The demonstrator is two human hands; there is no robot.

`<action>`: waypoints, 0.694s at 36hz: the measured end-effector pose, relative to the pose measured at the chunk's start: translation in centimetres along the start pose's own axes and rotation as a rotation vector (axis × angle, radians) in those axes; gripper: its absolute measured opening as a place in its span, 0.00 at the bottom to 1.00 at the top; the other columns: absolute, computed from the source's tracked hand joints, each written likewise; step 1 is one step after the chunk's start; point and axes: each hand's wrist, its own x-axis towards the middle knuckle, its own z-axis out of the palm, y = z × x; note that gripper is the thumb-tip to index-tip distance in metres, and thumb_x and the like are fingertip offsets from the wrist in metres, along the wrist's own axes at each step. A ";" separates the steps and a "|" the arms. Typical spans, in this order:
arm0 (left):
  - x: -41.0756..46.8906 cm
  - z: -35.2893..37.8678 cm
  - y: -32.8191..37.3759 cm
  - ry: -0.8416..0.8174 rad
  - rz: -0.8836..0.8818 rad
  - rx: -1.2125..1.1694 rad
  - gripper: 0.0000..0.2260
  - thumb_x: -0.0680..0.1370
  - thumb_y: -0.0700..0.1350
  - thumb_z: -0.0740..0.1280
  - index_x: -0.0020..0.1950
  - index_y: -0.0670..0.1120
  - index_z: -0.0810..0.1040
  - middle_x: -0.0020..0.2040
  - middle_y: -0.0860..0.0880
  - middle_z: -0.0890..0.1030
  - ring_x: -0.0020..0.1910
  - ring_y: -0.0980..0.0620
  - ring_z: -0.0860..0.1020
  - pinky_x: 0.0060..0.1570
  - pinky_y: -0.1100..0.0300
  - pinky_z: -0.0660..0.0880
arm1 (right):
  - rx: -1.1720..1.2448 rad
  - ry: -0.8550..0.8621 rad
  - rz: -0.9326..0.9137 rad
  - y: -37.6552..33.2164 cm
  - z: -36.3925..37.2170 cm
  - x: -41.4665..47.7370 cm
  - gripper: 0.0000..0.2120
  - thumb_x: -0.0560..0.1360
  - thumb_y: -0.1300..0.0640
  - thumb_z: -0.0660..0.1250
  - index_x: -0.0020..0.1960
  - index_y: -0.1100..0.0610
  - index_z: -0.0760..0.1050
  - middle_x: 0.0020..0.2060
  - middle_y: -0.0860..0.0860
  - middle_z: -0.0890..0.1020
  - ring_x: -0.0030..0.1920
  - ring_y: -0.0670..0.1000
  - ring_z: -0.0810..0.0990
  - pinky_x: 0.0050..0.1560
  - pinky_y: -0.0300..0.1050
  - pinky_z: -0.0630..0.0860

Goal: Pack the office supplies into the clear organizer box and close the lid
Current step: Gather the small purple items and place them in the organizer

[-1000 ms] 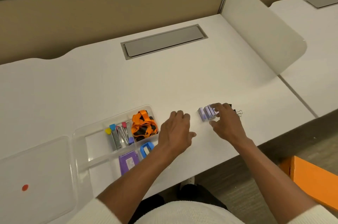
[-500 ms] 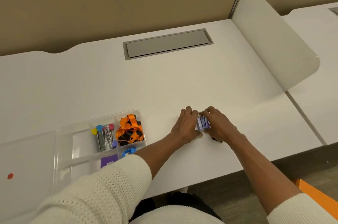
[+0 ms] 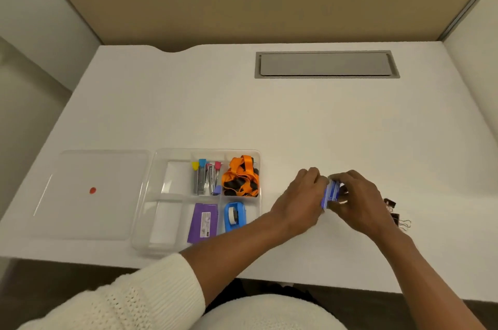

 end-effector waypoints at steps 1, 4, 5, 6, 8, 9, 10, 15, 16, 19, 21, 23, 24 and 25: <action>-0.8 -0.7 -0.4 0.019 -0.003 0.022 0.21 0.76 0.40 0.77 0.66 0.41 0.75 0.60 0.43 0.75 0.57 0.46 0.73 0.52 0.51 0.79 | 0.015 0.002 -0.015 -1.2 0.2 0.1 0.26 0.63 0.61 0.83 0.59 0.56 0.81 0.48 0.49 0.80 0.38 0.47 0.81 0.44 0.49 0.82; -3.3 -3.4 -1.9 0.070 -0.061 0.075 0.24 0.76 0.42 0.78 0.69 0.41 0.75 0.63 0.42 0.76 0.60 0.47 0.73 0.56 0.53 0.77 | 0.052 -0.019 -0.073 -5.1 1.0 0.6 0.25 0.64 0.61 0.83 0.59 0.55 0.81 0.47 0.48 0.80 0.38 0.45 0.82 0.44 0.49 0.83; -4.2 -4.4 -2.6 0.087 -0.078 0.090 0.24 0.75 0.42 0.78 0.69 0.41 0.75 0.63 0.42 0.76 0.60 0.47 0.74 0.56 0.53 0.77 | 0.063 -0.034 -0.096 -6.5 1.3 0.7 0.25 0.64 0.60 0.83 0.59 0.54 0.81 0.48 0.47 0.80 0.38 0.45 0.82 0.44 0.48 0.83; -5.2 -5.3 -3.3 0.099 -0.098 0.097 0.24 0.75 0.42 0.78 0.69 0.42 0.75 0.63 0.42 0.76 0.60 0.47 0.74 0.57 0.53 0.77 | 0.069 -0.051 -0.118 -7.8 1.7 0.9 0.25 0.64 0.58 0.83 0.60 0.54 0.80 0.48 0.47 0.80 0.39 0.46 0.83 0.45 0.47 0.83; -7.1 -7.2 -4.9 0.107 -0.162 0.098 0.24 0.75 0.42 0.78 0.68 0.42 0.76 0.63 0.42 0.77 0.60 0.46 0.76 0.59 0.53 0.77 | 0.065 -0.091 -0.160 -10.4 2.5 1.1 0.26 0.65 0.56 0.83 0.61 0.53 0.80 0.49 0.47 0.80 0.40 0.46 0.83 0.46 0.46 0.83; -8.1 -8.1 -5.7 0.110 -0.194 0.094 0.24 0.75 0.42 0.78 0.68 0.42 0.76 0.63 0.42 0.77 0.61 0.46 0.76 0.60 0.52 0.78 | 0.062 -0.111 -0.184 -11.8 2.9 1.2 0.26 0.66 0.54 0.83 0.62 0.53 0.80 0.50 0.47 0.80 0.40 0.46 0.82 0.47 0.45 0.83; -9.2 -9.0 -6.6 0.120 -0.223 0.085 0.24 0.75 0.42 0.78 0.69 0.43 0.76 0.63 0.43 0.77 0.61 0.46 0.77 0.61 0.52 0.78 | 0.061 -0.133 -0.209 -13.1 3.4 1.4 0.26 0.66 0.53 0.83 0.62 0.52 0.79 0.50 0.46 0.79 0.41 0.46 0.82 0.47 0.44 0.83; -14.9 -12.6 -11.2 0.151 -0.373 0.087 0.27 0.78 0.44 0.76 0.74 0.48 0.71 0.70 0.48 0.73 0.69 0.51 0.74 0.67 0.58 0.77 | 0.027 -0.234 -0.328 -19.2 7.0 1.6 0.27 0.70 0.49 0.80 0.66 0.51 0.77 0.55 0.48 0.79 0.50 0.48 0.80 0.51 0.41 0.80; -15.9 -13.1 -12.1 0.150 -0.402 0.077 0.26 0.77 0.45 0.77 0.73 0.48 0.72 0.69 0.48 0.73 0.68 0.52 0.74 0.66 0.57 0.79 | 0.023 -0.253 -0.344 -20.4 7.8 1.6 0.27 0.71 0.47 0.78 0.68 0.51 0.76 0.57 0.48 0.79 0.52 0.47 0.79 0.52 0.40 0.79; -18.3 -14.6 -14.7 0.115 -0.483 0.106 0.24 0.76 0.46 0.77 0.70 0.48 0.73 0.65 0.49 0.75 0.63 0.52 0.76 0.61 0.59 0.79 | 0.033 -0.297 -0.358 -23.5 10.0 1.5 0.29 0.72 0.46 0.77 0.70 0.52 0.74 0.60 0.48 0.78 0.54 0.44 0.76 0.55 0.38 0.77; -19.7 -15.3 -16.3 0.086 -0.524 0.121 0.24 0.77 0.46 0.77 0.70 0.48 0.74 0.65 0.49 0.76 0.62 0.51 0.77 0.60 0.61 0.76 | 0.006 -0.311 -0.370 -25.4 11.5 1.3 0.29 0.73 0.46 0.77 0.71 0.52 0.74 0.61 0.49 0.78 0.56 0.46 0.78 0.55 0.41 0.79; -20.7 -15.7 -17.6 0.058 -0.556 0.131 0.24 0.77 0.46 0.76 0.71 0.48 0.73 0.66 0.48 0.76 0.62 0.51 0.78 0.60 0.65 0.72 | -0.032 -0.307 -0.388 -26.9 12.9 1.2 0.29 0.73 0.47 0.76 0.71 0.52 0.74 0.60 0.49 0.78 0.58 0.50 0.79 0.55 0.45 0.81; -21.1 -15.8 -18.1 0.043 -0.567 0.133 0.24 0.78 0.47 0.76 0.71 0.48 0.73 0.66 0.48 0.76 0.62 0.51 0.78 0.59 0.66 0.69 | -0.056 -0.296 -0.399 -27.6 13.6 1.2 0.28 0.73 0.47 0.76 0.70 0.52 0.74 0.60 0.50 0.78 0.58 0.51 0.79 0.54 0.45 0.81; -21.4 -15.8 -18.7 0.025 -0.570 0.137 0.24 0.78 0.47 0.75 0.72 0.48 0.73 0.66 0.48 0.76 0.61 0.50 0.78 0.59 0.67 0.69 | -0.078 -0.280 -0.412 -28.2 14.3 1.1 0.28 0.73 0.46 0.75 0.70 0.52 0.74 0.59 0.50 0.79 0.57 0.51 0.79 0.53 0.45 0.80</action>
